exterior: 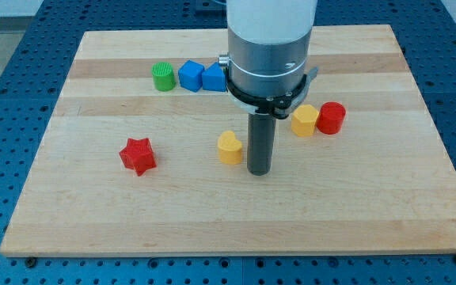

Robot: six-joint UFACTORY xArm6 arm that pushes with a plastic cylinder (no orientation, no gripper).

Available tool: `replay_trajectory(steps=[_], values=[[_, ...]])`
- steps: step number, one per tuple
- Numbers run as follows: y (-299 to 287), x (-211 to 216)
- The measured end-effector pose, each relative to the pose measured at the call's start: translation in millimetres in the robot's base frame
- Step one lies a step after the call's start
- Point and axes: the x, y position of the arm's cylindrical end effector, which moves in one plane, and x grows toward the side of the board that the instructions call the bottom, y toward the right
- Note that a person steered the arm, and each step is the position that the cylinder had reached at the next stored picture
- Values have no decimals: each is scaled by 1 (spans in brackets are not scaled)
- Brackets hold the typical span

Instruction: Move the yellow heart left to the yellow hexagon

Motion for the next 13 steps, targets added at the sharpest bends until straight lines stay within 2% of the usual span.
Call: replay_trajectory(steps=[1, 2, 3, 6, 8, 10, 11, 12, 13], values=[[-34, 18], [-72, 5], [-80, -11], [-68, -11], [36, -11], [-12, -25], [15, -43], [44, -38], [-3, -30]])
